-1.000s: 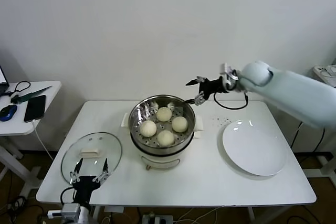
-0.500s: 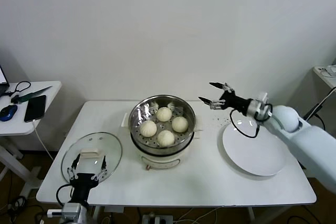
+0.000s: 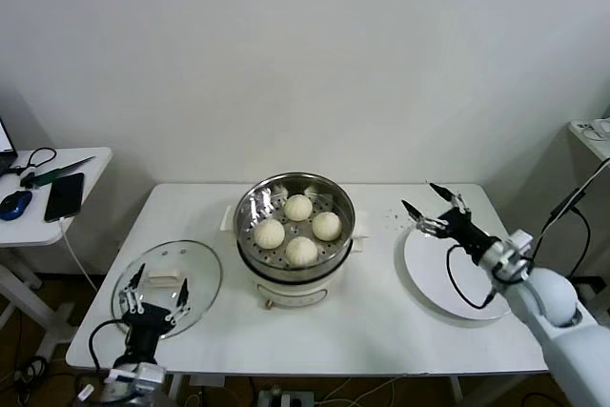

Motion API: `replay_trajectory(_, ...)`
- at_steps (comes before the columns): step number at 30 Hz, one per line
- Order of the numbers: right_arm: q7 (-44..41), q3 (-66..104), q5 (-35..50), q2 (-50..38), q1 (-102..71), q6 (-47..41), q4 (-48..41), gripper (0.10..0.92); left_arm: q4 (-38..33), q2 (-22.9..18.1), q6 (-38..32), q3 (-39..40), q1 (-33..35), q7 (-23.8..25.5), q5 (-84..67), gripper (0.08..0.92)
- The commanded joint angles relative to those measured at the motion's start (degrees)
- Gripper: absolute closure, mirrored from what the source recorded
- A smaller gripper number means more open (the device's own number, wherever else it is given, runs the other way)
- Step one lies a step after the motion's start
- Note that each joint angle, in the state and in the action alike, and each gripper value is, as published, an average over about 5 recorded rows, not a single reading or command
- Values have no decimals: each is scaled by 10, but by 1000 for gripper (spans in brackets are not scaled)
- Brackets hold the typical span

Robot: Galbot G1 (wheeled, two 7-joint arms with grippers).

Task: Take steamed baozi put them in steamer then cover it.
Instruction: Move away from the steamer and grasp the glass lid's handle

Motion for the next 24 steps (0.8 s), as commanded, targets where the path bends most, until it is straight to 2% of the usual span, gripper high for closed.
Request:
replay_trajectory(1,20,139,-30,83,-170,-9,40,203,38,36,26,12,-16,13,449,177)
replay_trajectory(8,16,135,-42,95,-170,-5,25,203,154,42,33,0,-82,7,563,177)
replay_trajectory(16,12,131,-61,103,-165,-2,15,203,246,44,21,-4,-164,-61,516,177)
replay_trajectory(24,10,130,-76,109,-159,5,5,203,309,41,10,-1,-195,-75,483,177)
